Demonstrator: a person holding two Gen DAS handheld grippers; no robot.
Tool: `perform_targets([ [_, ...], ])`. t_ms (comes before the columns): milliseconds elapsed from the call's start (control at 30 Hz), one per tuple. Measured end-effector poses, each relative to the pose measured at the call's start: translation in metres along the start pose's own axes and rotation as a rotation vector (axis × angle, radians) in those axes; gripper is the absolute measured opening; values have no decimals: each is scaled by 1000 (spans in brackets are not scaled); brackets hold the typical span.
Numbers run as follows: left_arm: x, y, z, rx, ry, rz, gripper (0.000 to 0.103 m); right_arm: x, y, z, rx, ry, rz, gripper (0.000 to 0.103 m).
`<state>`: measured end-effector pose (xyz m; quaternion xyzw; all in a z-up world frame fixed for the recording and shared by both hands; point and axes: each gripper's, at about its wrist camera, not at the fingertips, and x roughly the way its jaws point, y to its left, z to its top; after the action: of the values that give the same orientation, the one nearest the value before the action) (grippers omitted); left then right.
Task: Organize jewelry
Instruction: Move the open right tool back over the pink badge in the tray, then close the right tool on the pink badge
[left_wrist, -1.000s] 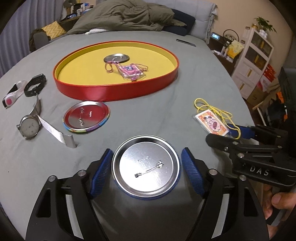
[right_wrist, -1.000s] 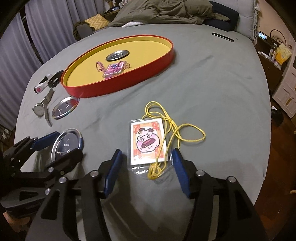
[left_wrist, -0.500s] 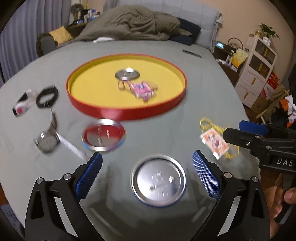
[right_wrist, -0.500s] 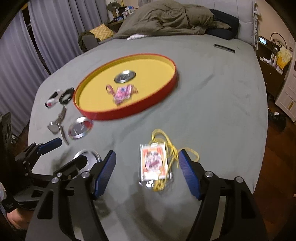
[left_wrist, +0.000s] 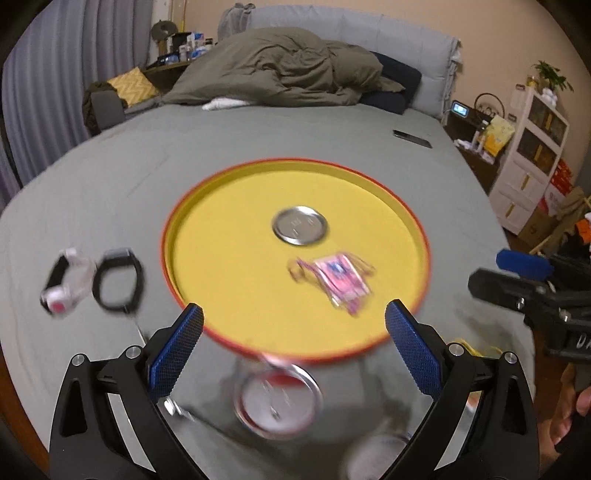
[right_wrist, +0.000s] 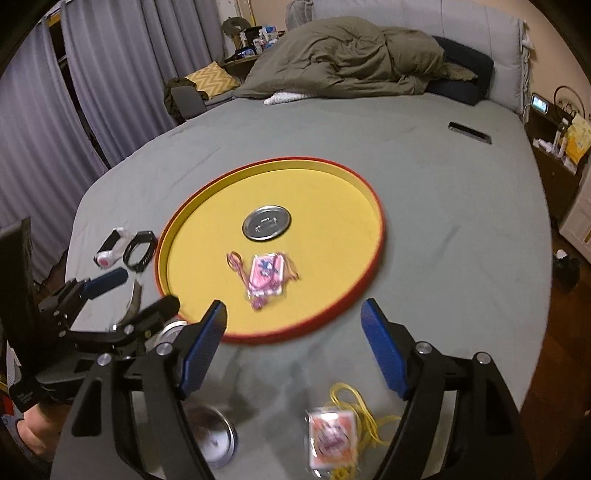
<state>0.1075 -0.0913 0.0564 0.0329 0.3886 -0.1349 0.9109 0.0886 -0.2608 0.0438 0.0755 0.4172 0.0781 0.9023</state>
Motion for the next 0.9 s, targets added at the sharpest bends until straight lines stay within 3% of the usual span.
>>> perform_targets([
  [100,19,14,20,-6,19,8,96,21,3,10,11,25,6,71],
  [333,78,32,49,-10,132,-56,96,73,25,19,-65,116,-45,71],
  [500,122,29,68,81,210,-105,96,99,43,20,-131,159,-48,71],
  [667,157,19,78,190,275,-97,96,119,54,24,-172,192,-58,71],
  [900,186,13,82,218,326,-123,96,145,59,22,-180,241,-54,71],
])
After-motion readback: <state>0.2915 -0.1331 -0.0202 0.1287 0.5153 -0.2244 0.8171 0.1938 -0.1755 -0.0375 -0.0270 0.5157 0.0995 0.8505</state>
